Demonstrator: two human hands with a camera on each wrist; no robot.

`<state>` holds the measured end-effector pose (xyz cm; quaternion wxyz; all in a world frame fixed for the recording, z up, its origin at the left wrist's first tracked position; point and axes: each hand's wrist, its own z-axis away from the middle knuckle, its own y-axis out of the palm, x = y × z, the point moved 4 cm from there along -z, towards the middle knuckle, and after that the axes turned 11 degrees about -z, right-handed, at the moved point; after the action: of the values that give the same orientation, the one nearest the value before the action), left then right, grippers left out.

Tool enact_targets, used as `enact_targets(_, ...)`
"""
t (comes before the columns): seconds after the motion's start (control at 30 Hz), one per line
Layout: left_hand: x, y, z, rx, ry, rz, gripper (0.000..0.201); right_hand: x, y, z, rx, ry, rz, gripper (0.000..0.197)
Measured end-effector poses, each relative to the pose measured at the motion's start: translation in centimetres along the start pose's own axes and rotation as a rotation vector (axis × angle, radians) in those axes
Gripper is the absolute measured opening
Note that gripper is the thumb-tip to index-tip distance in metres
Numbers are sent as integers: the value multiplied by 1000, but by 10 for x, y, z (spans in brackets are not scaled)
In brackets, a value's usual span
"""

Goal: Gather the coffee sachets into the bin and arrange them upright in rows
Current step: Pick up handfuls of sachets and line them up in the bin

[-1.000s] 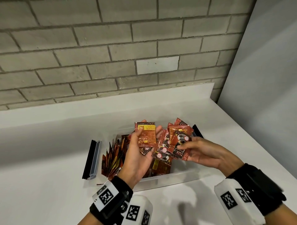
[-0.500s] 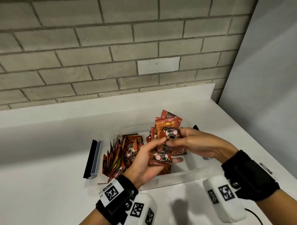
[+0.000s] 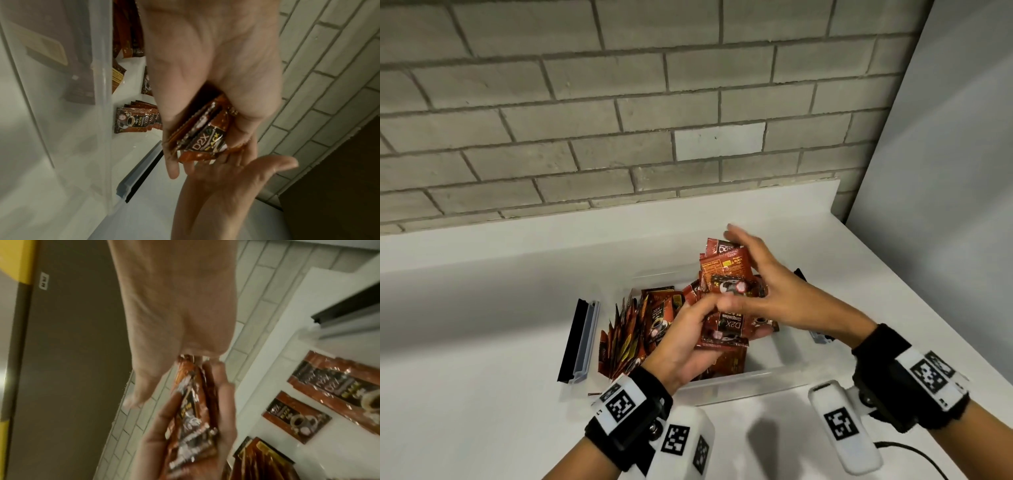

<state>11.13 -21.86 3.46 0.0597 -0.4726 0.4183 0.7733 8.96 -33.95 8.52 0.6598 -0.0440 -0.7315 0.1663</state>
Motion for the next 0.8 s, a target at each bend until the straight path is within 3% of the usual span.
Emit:
enact_targets(0.07, 0, 3, 0, 23, 16, 19, 35, -1, 5, 0, -29, -75, 96, 72)
enact_targets(0.13, -2, 4, 0, 40, 30, 22, 31, -5, 10, 0, -30, -100, 167, 65)
enact_targets(0.2, -3, 3, 0, 49, 22, 12, 27, -11, 13, 3, 56, -89, 268, 79)
enact_targets(0.3, -2, -3, -2, 15, -1, 20, 19, -11, 19, 11, 144, -62, 574, 119)
enact_targets(0.4, 3, -1, -1, -4, -57, -9, 17, -7, 27, 12, 178, -96, 799, 123)
enact_targets(0.67, 1, -6, 1, 41, -204, -195, 15, -7, 18, 10, 195, -209, 607, 82)
enact_targets(0.73, 0, -6, 1, 12, -215, -245, 11, -8, 17, 10, 181, -200, 578, 89)
enact_targets(0.8, 1, -6, 0, -4, -192, -266, 18, -10, 18, 12, 185, -151, 586, 111)
